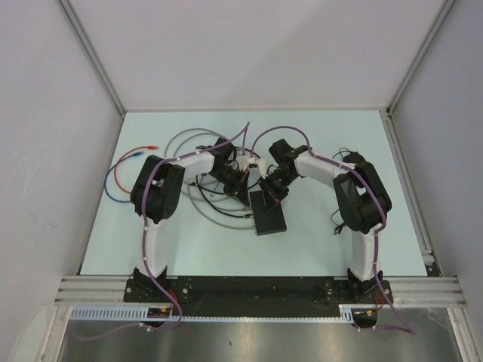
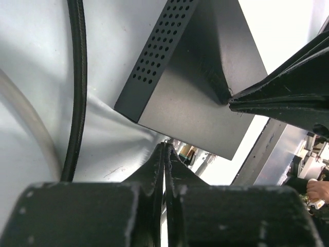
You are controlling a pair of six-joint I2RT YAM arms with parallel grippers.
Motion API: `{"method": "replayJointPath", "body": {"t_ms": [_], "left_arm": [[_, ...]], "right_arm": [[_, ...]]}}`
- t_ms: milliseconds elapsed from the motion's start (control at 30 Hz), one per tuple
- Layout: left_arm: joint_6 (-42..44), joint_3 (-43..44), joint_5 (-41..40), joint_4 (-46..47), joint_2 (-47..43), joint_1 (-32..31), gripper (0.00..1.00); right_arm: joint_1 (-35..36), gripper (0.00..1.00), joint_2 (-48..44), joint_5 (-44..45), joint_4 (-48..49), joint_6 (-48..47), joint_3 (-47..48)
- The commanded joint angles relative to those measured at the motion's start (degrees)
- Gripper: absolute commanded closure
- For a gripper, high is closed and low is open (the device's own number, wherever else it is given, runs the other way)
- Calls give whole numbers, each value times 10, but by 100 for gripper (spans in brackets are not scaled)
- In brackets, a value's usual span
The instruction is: Pull the plug from the switch port
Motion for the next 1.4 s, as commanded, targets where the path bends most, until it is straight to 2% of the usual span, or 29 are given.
{"method": "replayJointPath", "body": {"t_ms": [0, 200, 333, 533, 633, 733, 900, 1200, 1367], "left_arm": [[31, 24, -7, -13, 18, -13, 100], [34, 24, -11, -24, 19, -13, 99], [34, 21, -34, -21, 11, -11, 78], [37, 21, -27, -21, 9, 6, 64], [50, 30, 16, -42, 24, 12, 60], [58, 27, 60, -49, 42, 12, 57], [76, 29, 66, -59, 52, 11, 58], [69, 26, 41, -50, 62, 10, 65], [54, 43, 12, -53, 72, -10, 62]], "right_arm": [[2, 100, 0, 13, 9, 0, -3], [2, 100, 1, 13, 9, -1, -3], [2, 100, 0, 15, 7, -2, -4], [1, 100, -1, 18, 4, -3, -4], [1, 100, 0, 19, 2, -3, -3], [2, 100, 0, 19, 2, -3, -3], [2, 100, 0, 20, -1, -3, -4], [6, 100, 2, 20, 2, -2, -4], [9, 100, 1, 20, 3, -2, -3]]}}
